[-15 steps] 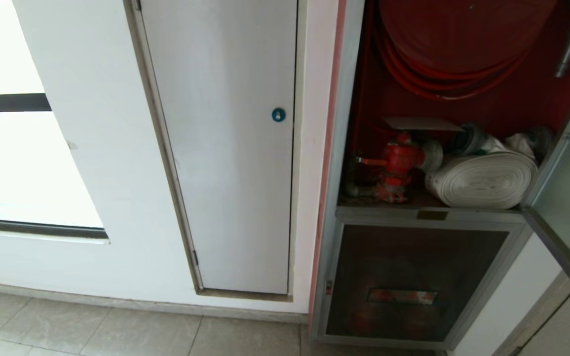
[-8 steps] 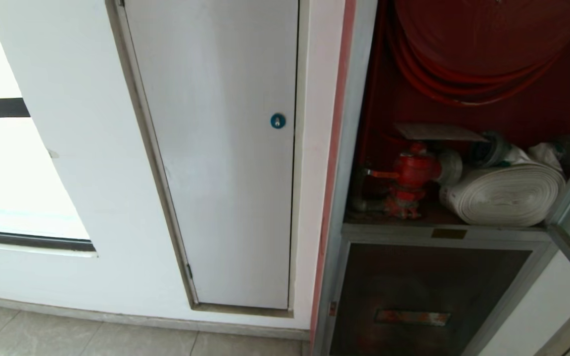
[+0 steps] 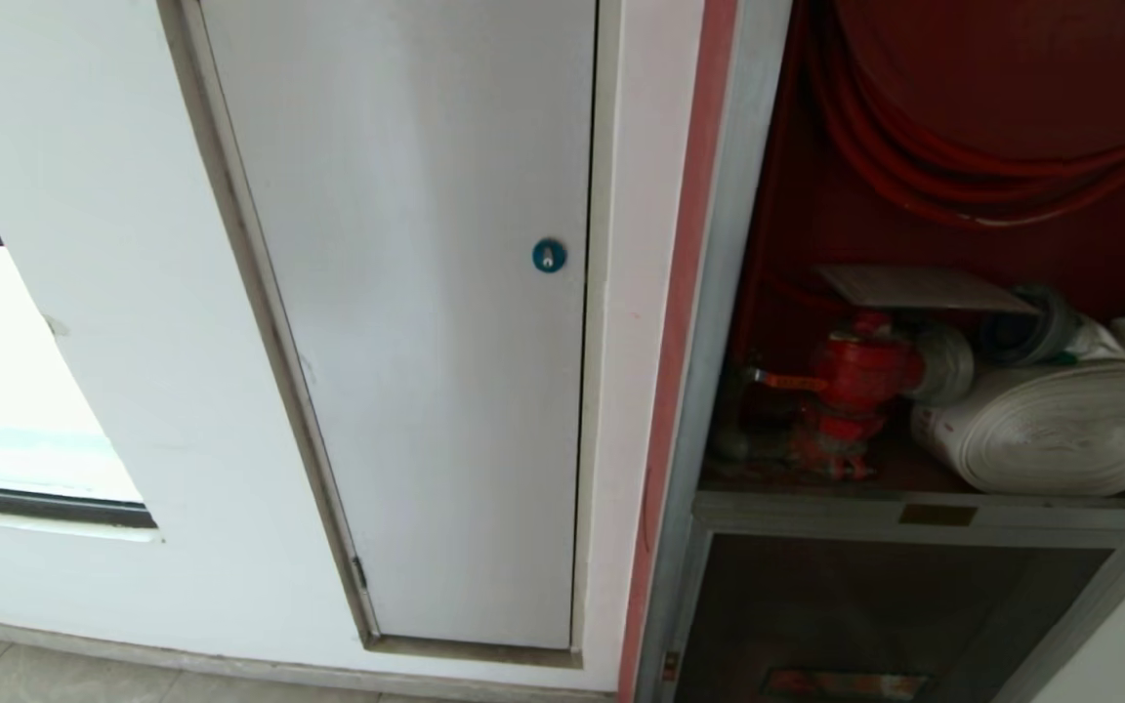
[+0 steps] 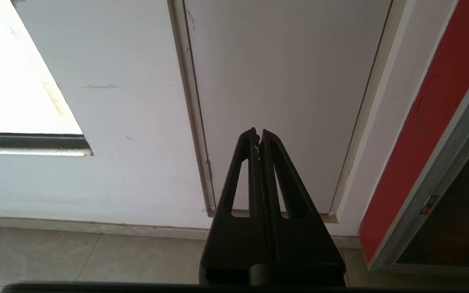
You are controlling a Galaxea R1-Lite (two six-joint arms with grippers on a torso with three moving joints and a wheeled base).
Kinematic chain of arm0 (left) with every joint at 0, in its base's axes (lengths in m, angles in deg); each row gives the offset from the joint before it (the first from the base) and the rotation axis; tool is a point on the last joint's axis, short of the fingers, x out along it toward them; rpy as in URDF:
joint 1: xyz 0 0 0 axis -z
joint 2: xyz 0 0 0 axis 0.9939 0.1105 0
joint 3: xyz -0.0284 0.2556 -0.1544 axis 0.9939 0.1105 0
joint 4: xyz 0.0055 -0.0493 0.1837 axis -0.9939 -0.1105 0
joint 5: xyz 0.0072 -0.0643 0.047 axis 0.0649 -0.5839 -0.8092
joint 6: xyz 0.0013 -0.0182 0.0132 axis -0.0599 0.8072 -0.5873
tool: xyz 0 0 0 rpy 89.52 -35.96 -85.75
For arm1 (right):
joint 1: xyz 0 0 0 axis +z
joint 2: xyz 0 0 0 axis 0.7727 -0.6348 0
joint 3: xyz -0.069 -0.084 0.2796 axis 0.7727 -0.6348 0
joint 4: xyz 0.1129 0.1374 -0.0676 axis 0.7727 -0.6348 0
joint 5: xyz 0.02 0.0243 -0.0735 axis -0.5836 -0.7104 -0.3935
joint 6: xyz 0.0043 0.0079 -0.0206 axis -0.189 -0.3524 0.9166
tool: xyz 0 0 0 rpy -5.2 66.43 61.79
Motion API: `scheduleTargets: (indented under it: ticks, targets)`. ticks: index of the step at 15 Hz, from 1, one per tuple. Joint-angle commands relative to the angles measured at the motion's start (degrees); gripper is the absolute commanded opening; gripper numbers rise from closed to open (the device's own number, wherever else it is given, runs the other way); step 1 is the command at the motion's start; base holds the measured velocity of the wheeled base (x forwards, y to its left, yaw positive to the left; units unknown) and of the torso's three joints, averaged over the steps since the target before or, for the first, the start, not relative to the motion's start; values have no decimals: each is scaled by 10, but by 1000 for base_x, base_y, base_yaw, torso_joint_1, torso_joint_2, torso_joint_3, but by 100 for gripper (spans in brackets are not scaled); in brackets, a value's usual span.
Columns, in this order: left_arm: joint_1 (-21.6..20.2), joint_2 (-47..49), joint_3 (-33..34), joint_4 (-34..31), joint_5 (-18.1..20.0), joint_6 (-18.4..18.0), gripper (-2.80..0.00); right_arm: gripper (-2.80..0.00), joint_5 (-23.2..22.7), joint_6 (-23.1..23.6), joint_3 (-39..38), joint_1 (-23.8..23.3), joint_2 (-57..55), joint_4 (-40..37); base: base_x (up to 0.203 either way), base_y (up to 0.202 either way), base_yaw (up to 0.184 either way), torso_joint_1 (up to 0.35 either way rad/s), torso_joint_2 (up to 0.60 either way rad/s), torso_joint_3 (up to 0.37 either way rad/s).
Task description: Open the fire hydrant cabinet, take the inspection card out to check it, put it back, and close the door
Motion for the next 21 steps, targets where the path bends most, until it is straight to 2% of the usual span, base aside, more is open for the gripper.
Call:
scheduleTargets:
  ticks: [1,15,21]
  targets:
    - [0,1,4,0,0,1,-280,-280,0,0,0,0,0,0,197,0,-1,3,-2,2]
    - [0,0,4,0,0,-1,-280,-280,0,1,0,0,0,0,195,0,0,2,2,2]
    - [0,0,4,0,0,0,-280,-280,1,1,1,0,0,-1,15,0,-1,2,2,0]
